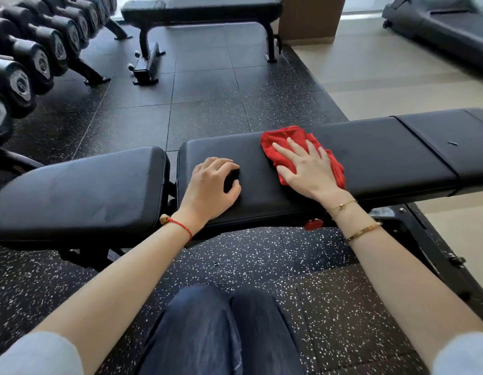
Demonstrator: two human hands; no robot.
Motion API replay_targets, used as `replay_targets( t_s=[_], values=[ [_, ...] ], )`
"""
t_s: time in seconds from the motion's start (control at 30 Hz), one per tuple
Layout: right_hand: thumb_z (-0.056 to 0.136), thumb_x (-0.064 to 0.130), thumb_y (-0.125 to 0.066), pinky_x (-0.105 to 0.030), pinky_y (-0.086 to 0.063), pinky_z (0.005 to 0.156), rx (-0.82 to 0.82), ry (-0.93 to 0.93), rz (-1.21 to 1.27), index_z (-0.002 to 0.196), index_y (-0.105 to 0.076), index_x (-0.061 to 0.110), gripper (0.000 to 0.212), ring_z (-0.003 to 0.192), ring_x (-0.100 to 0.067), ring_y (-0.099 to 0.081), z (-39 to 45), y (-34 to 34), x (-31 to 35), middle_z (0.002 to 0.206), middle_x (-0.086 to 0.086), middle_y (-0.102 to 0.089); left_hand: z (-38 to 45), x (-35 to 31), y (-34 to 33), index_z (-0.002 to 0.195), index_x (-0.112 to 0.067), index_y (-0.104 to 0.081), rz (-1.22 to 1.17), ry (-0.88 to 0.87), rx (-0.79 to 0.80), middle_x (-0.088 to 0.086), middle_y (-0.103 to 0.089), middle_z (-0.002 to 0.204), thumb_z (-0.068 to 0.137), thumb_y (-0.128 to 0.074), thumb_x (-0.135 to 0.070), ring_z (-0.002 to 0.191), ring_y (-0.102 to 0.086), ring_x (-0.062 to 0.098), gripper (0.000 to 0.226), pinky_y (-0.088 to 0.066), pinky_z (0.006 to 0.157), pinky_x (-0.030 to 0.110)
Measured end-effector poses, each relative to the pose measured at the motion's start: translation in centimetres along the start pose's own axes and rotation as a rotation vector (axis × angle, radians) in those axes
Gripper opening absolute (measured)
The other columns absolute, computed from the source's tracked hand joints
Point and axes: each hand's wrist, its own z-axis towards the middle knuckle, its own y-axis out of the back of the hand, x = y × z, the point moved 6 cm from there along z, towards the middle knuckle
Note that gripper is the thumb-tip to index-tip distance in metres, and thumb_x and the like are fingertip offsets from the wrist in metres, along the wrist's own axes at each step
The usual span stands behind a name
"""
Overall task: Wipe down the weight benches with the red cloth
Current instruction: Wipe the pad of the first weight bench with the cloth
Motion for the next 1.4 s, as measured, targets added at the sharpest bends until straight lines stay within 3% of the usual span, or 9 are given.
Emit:
replay_targets(
  t_s=[0.23, 0.57, 0.9, 1.03, 1.2, 1.3, 1.4],
  values=[
    [0.095, 0.043, -0.049, -0.044, -0.011, 0.122, -0.07, 0.09, 0.057, 0.146, -0.031, 0.051, 0.054, 0.15, -0.024, -0.019, -3.5, -0.1, 0.7, 0.16, 0.013, -0.027, -0.2, 0.4, -0.3, 0.125, -0.012, -0.064, -0.007, -0.025, 0.046, 0.002, -0.061, 0.133, 0.093, -0.059, -0.025, 0.129, -0.05, 0.023, 0.034, -0.037, 0.109, 0.039],
    [0.098, 0.047, -0.041, -0.048, -0.004, 0.123, -0.025, -0.176, 0.029, 0.149, -0.027, 0.049, 0.053, 0.15, -0.028, -0.013, 1.4, 0.0, 0.5, 0.163, 0.011, -0.02, -0.2, 0.3, -0.2, 0.124, -0.01, -0.062, -0.014, -0.029, 0.062, 0.004, -0.059, 0.131, 0.094, -0.055, -0.023, 0.125, -0.049, 0.027, 0.034, -0.036, 0.109, 0.039],
    [0.096, 0.045, -0.048, -0.043, -0.011, 0.122, -0.042, -0.006, 0.004, 0.148, -0.03, 0.048, 0.055, 0.15, -0.024, -0.018, -0.7, 0.1, 1.2, 0.16, 0.013, -0.027, 0.1, 0.4, -0.6, 0.123, -0.006, -0.063, 0.018, -0.034, 0.086, 0.008, -0.061, 0.129, 0.091, -0.057, -0.021, 0.125, -0.051, 0.032, 0.036, -0.036, 0.108, 0.043],
    [0.096, 0.044, -0.047, -0.046, -0.009, 0.122, -0.069, -0.056, 0.014, 0.147, -0.029, 0.05, 0.055, 0.15, -0.022, -0.017, -0.5, 0.1, -0.9, 0.16, 0.014, -0.027, 0.9, 0.0, -0.7, 0.118, -0.011, -0.063, 0.019, 0.045, 0.082, 0.004, -0.06, 0.123, 0.089, -0.056, -0.03, 0.121, -0.049, 0.029, 0.035, -0.035, 0.104, 0.041],
    [0.097, 0.045, -0.042, -0.05, -0.004, 0.123, -0.049, -0.179, 0.025, 0.148, -0.029, 0.048, 0.053, 0.15, -0.028, -0.014, 3.0, 0.6, -3.0, 0.162, 0.01, -0.023, 1.0, -2.5, -1.6, 0.127, -0.017, -0.06, 0.013, 0.127, 0.02, 0.002, -0.056, 0.131, 0.091, -0.052, -0.029, 0.128, -0.045, 0.027, 0.039, -0.031, 0.112, 0.044],
    [0.098, 0.046, -0.041, -0.047, -0.005, 0.123, -0.019, -0.119, 0.019, 0.148, -0.03, 0.047, 0.052, 0.15, -0.03, -0.015, 4.2, 0.5, -2.1, 0.163, 0.009, -0.021, 0.7, -3.6, -2.8, 0.125, -0.016, -0.061, 0.039, 0.173, 0.01, 0.003, -0.055, 0.133, 0.093, -0.05, -0.03, 0.129, -0.044, 0.028, 0.037, -0.028, 0.114, 0.045],
    [0.097, 0.045, -0.044, -0.044, -0.007, 0.122, -0.017, 0.069, 0.005, 0.149, -0.029, 0.047, 0.053, 0.149, -0.028, -0.017, 2.6, 0.2, -0.2, 0.162, 0.01, -0.023, 0.3, -4.1, -3.3, 0.125, -0.014, -0.061, 0.067, 0.206, -0.031, 0.006, -0.056, 0.134, 0.093, -0.051, -0.029, 0.13, -0.045, 0.029, 0.036, -0.028, 0.116, 0.048]
  ],
)
